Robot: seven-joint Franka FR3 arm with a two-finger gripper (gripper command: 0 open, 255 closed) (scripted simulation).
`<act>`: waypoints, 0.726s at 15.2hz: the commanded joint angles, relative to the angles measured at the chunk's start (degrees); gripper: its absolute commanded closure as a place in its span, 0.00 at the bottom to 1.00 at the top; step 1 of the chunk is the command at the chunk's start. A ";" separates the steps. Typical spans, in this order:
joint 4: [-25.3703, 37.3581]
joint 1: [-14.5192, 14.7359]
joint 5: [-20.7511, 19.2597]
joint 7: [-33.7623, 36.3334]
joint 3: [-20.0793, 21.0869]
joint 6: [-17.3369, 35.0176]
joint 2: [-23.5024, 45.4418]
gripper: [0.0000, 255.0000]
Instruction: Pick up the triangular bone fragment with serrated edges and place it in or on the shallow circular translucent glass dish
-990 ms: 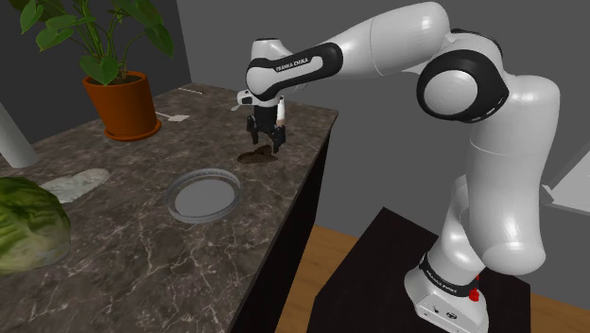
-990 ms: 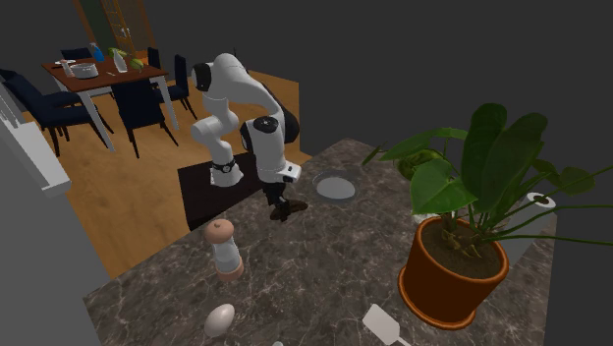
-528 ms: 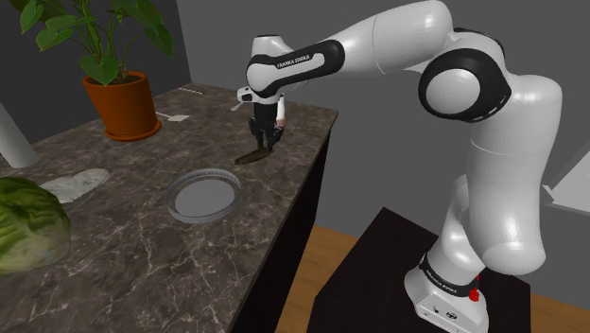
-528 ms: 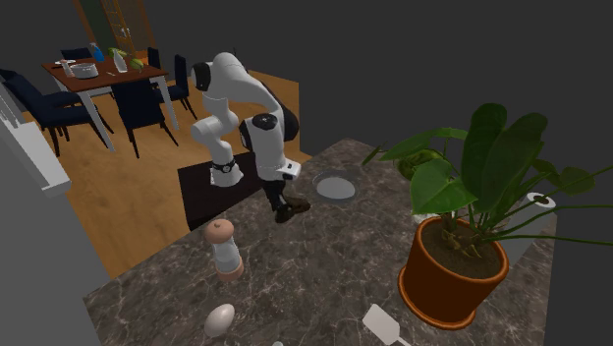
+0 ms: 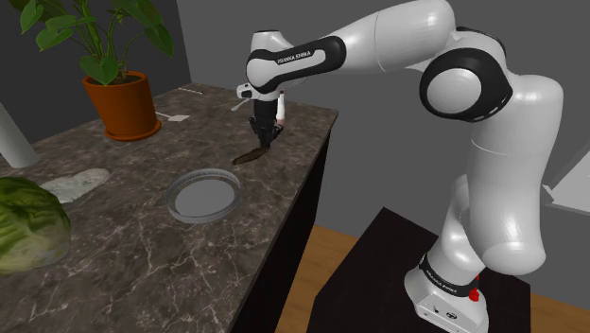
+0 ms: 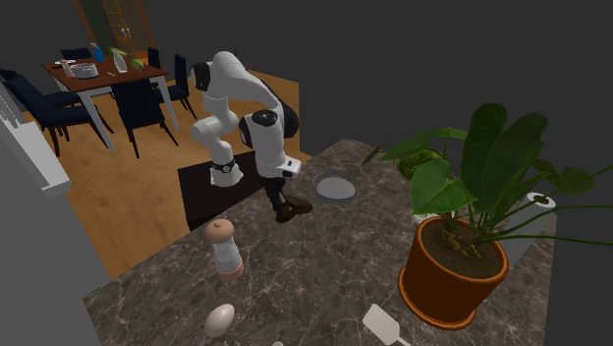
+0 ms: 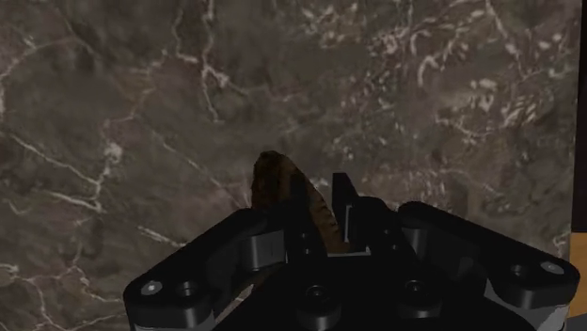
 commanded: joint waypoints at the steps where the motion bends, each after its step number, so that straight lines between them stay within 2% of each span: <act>1: 0.91 0.01 -0.21 0.17 -0.05 -1.42 -0.18 1.00; 4: 2.63 -0.01 -0.48 0.42 -0.16 -3.54 -0.63 1.00; 5: 2.12 0.00 -0.37 0.36 -0.11 -2.80 -0.42 1.00; 6: 2.12 0.00 -0.37 0.36 -0.11 -2.80 -0.42 0.00; 8: -2.41 -0.51 -1.35 -21.00 3.43 4.34 -2.39 0.00; 9: -3.55 -0.74 -1.42 -25.56 4.26 5.86 -2.92 0.00; 11: -4.35 -0.79 -1.17 -25.72 4.38 7.18 -2.37 0.00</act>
